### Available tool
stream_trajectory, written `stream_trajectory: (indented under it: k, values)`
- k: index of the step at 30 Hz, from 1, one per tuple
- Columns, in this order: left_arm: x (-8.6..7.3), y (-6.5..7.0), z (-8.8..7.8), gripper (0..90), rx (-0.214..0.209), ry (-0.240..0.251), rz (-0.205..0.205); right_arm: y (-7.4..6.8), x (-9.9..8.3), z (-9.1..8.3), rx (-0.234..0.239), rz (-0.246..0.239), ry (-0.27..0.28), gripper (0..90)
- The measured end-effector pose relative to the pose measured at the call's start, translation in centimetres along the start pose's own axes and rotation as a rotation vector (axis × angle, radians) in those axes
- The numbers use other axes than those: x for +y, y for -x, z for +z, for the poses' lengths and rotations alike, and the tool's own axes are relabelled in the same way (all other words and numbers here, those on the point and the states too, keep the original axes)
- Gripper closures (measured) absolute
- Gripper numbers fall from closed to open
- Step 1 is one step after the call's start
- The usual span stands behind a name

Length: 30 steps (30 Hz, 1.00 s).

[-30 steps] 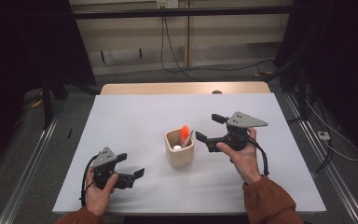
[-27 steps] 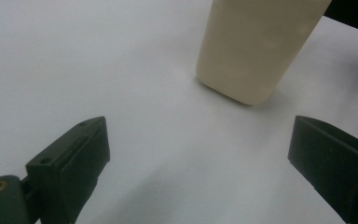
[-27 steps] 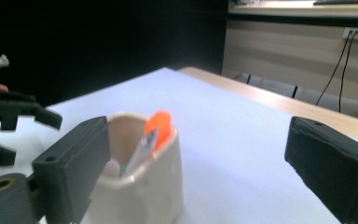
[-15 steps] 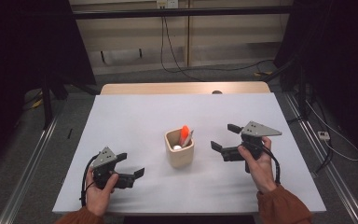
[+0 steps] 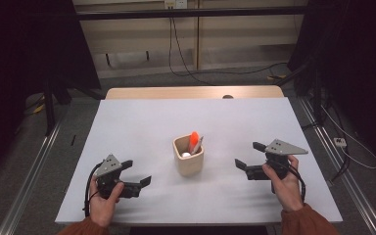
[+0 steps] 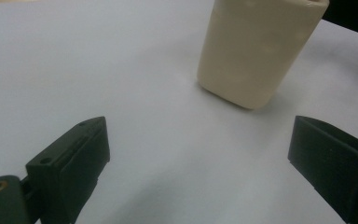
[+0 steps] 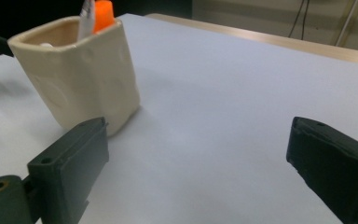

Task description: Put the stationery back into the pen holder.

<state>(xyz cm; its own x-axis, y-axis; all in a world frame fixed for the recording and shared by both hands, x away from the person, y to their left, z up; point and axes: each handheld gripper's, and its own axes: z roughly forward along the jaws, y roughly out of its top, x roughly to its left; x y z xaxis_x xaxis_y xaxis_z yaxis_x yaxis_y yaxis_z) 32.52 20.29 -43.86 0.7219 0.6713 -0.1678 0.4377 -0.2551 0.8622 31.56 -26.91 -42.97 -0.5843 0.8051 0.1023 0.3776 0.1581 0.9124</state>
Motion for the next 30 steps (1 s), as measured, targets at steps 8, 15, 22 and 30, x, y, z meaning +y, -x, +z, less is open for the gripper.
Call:
stream_trajectory:
  k: [8,15,22,30]
  values:
    - [0.0,0.0,0.0,5.4,0.005,0.007,-0.003,0.8,-1.8,-1.3,-0.041,0.013,-0.053,6.0]
    - [0.0,0.1,-0.2,5.5,0.018,0.003,0.009,1.3,-3.5,-2.9,-0.091,0.040,-0.062,6.1]
    - [0.0,0.0,-0.4,5.8,0.031,0.018,0.003,1.7,-4.5,-3.7,-0.139,0.051,-0.054,6.9]
    - [0.1,-0.2,-0.4,5.8,0.040,0.026,-0.009,1.9,-4.8,-3.7,-0.157,0.060,-0.047,6.9]
